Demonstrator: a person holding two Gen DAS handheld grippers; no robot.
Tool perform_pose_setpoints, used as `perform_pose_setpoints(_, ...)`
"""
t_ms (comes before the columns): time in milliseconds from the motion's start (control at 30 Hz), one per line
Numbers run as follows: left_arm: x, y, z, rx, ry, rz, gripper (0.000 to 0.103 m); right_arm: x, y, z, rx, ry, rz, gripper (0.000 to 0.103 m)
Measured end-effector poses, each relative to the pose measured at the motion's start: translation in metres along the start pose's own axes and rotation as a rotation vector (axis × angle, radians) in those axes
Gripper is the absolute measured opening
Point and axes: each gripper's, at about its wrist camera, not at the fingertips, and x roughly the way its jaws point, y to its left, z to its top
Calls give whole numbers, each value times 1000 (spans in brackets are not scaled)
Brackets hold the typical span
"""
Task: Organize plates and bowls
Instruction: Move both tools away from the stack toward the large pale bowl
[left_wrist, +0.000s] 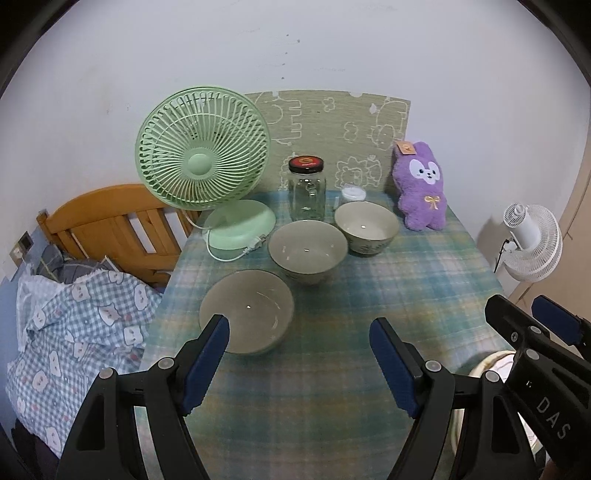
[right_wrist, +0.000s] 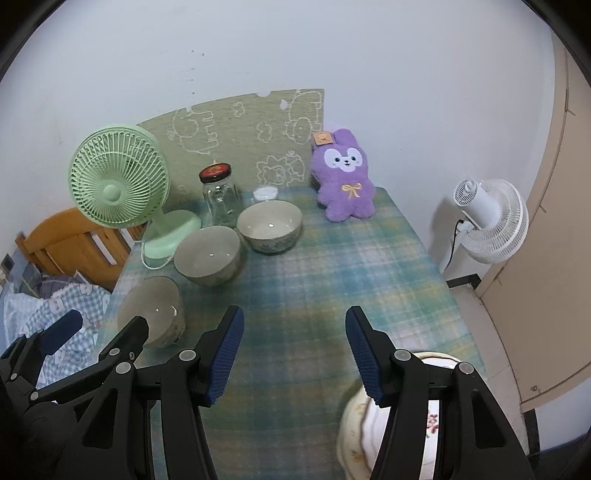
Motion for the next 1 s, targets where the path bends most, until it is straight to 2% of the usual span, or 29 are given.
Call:
perform_pose_setpoints(467,35,53,7,-16,8,-12,77,31,57,3,-11,25,-12,61)
perform_pose_setpoints(1000,82,96,5,-32,36,12,75,92,107,-2,-26,87,-19,61)
